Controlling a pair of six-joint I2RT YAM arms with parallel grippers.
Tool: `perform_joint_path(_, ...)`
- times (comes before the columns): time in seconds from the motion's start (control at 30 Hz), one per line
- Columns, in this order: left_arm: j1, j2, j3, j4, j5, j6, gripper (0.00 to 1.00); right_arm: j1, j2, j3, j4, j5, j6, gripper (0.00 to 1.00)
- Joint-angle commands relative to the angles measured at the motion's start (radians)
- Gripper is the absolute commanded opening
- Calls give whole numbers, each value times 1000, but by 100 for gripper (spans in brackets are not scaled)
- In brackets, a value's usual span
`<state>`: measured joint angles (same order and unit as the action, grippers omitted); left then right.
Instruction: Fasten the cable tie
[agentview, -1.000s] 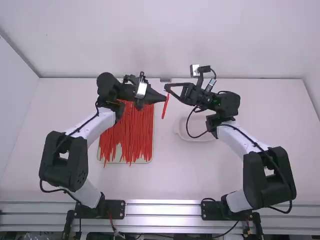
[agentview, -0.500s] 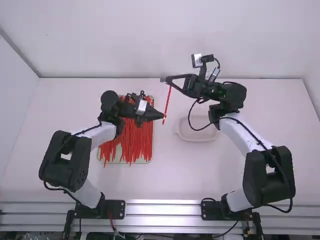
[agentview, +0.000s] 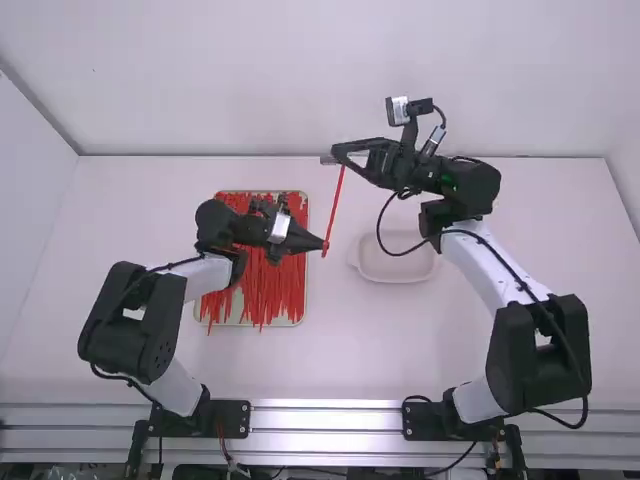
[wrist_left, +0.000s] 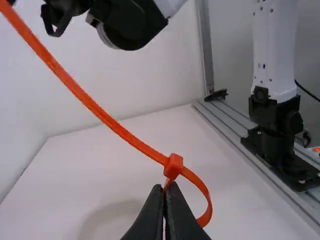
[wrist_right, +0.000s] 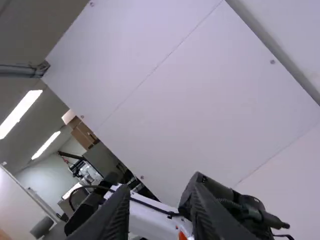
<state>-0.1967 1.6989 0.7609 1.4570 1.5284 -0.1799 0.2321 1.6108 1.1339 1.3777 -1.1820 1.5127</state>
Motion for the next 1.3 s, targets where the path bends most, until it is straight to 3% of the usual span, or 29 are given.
perform_joint_path(0.0,0,3,-3,43,24,-97,2,-13,-25,32,6,-55,2,36)
perform_joint_path(0.2,31,3,0,69,23,-123,2,-58,-25,32,-2,-156,2,58)
perform_joint_path(0.63,89,3,72,137,23,-237,2,-55,-25,-6,0,-276,16,58)
perform_joint_path(0.93,98,3,165,159,-28,-307,2,-69,-25,-85,3,-207,8,58)
perform_joint_path(1.27,51,3,241,126,-83,-328,2,10,-25,-179,-70,-23,-101,57)
